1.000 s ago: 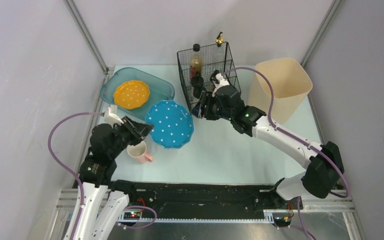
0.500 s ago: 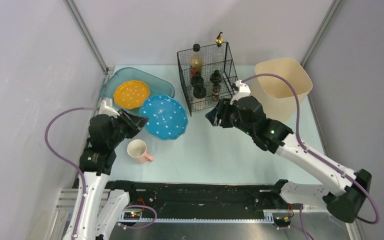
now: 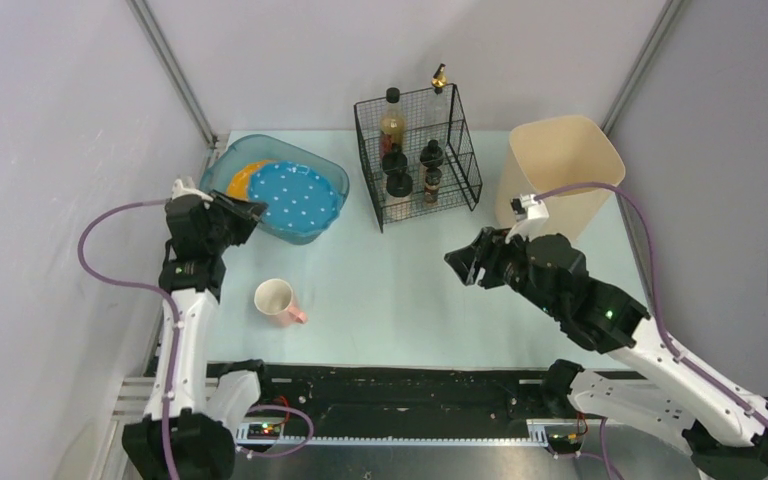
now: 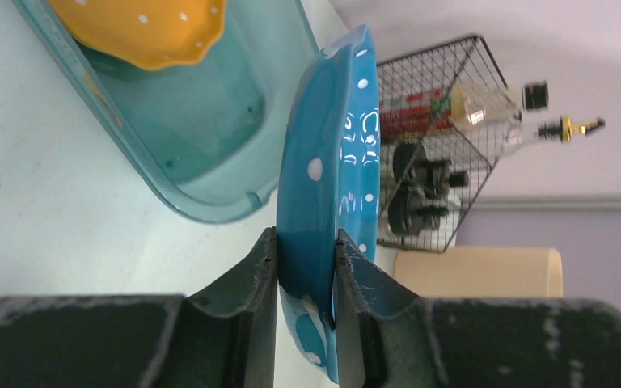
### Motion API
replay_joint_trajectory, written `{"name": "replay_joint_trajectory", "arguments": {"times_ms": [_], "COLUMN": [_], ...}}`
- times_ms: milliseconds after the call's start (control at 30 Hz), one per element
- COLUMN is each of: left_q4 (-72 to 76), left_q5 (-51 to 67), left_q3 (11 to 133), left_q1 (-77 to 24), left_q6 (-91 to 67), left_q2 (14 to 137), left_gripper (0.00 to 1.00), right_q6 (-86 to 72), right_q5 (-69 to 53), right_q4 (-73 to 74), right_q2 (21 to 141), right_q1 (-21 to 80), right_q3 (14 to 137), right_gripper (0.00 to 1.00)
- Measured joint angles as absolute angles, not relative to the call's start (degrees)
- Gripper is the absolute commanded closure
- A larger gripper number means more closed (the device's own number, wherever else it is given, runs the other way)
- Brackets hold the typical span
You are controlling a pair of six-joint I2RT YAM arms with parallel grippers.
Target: Clear the kitchen counter
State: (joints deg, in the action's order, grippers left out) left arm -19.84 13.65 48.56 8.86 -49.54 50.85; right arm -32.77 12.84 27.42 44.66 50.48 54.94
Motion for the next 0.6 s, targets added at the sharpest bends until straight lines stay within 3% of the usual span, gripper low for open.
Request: {"name": "replay_joint_trajectory", "arguments": {"times_ms": [233, 600], "left_q4": [-13.4, -11.0], "left_q5": [11.0, 4.8], "left_q3": [49.5, 62.3], "left_q1": [13.5, 16.0], "left_q6": [-52.5, -52.5], "left_q2": [60.6, 78.7], "left_gripper": [1.00, 1.00], "right_q6": [-31.8, -31.2], "right_q5": [12.7, 10.6], "right_q4": [30.4, 31.0], "right_q2": [40.6, 37.7], "right_q1": [51.8, 52.0], "right_q3": [54.3, 50.1], "right_gripper": [0.39, 0.39]}}
